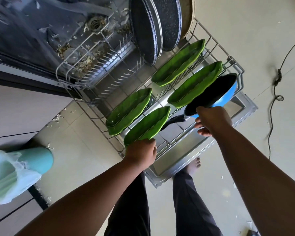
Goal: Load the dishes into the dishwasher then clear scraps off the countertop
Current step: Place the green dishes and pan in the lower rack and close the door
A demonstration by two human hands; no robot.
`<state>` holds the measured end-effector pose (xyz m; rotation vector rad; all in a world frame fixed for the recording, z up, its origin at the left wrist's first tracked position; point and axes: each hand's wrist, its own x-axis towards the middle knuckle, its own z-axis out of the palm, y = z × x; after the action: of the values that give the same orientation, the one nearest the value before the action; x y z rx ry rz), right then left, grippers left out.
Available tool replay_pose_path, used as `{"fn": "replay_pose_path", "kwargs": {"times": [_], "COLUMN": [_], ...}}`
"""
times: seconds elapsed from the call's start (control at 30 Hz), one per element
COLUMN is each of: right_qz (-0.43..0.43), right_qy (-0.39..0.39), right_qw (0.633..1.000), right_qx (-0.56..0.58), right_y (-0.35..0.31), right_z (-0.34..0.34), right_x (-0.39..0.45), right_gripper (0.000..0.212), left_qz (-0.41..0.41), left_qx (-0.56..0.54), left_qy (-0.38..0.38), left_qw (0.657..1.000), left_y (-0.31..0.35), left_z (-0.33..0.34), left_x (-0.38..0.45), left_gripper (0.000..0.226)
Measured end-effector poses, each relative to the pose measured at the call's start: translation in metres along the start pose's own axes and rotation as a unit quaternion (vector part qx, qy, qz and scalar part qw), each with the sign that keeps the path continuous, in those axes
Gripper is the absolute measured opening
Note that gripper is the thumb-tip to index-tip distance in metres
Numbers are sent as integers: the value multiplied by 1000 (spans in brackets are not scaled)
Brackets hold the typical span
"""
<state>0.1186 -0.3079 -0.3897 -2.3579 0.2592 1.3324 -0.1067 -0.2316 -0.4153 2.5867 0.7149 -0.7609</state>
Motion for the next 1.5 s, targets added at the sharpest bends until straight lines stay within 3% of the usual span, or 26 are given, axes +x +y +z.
{"fn": "replay_pose_path", "kwargs": {"times": [0.17, 0.23, 0.3, 0.33, 0.4, 0.5, 0.6, 0.77, 0.83, 0.93, 1.0, 1.07, 1.27, 1.37, 1.5], "right_qz": [-55, -85, -99, -100, -87, 8, 70, 93, 91, 74, 58, 47, 38, 32, 18], "right_qy": [16, 56, 108, 131, 141, 44, -54, -108, -122, -147, -150, -150, -143, -150, -171], "right_qw": [996, 992, 988, 986, 982, 960, 940, 913, 899, 883, 887, 883, 866, 860, 856], "right_qx": [-64, -77, -51, -23, 87, 278, 330, 383, 411, 439, 433, 443, 477, 487, 488], "right_y": [0, 1, 8, 14, 25, 41, 51, 49, 44, 38, 34, 30, 27, 8, -32], "right_z": [-7, -15, -23, -25, -30, -39, -53, -72, -72, -64, -53, -42, -29, -21, 1], "right_x": [-9, -13, -7, -1, 15, 37, 47, 64, 68, 71, 70, 72, 78, 76, 75], "right_gripper": [66, 76, 77, 75, 73, 78, 89, 90, 84, 63, 48, 41, 45, 48, 57], "left_qz": [-60, -115, -185, -225, -313, -411, -484, -445, -422, -407, -405, -403, -382, -345, -306], "left_qx": [-168, -263, -369, -432, -563, -663, -737, -873, -896, -904, -904, -903, -909, -921, -929], "left_qy": [-38, -74, -106, -120, -163, -196, -131, 4, 37, 66, 91, 124, 166, 183, 205], "left_qw": [983, 955, 905, 865, 748, 594, 453, 201, 132, 110, 108, 83, 12, 2, 16], "left_y": [-9, -11, -13, -14, -10, 2, 22, 50, 51, 45, 40, 36, 28, 16, -18], "left_z": [-2, -2, 0, -1, -3, 10, 45, 71, 79, 80, 80, 82, 84, 78, 65], "left_x": [-23, -32, -37, -40, -51, -72, -85, -84, -78, -65, -59, -54, -50, -49, -33], "left_gripper": [24, 25, 24, 26, 27, 24, 20, 17, 46, 68, 65, 60, 41, 37, 40]}}
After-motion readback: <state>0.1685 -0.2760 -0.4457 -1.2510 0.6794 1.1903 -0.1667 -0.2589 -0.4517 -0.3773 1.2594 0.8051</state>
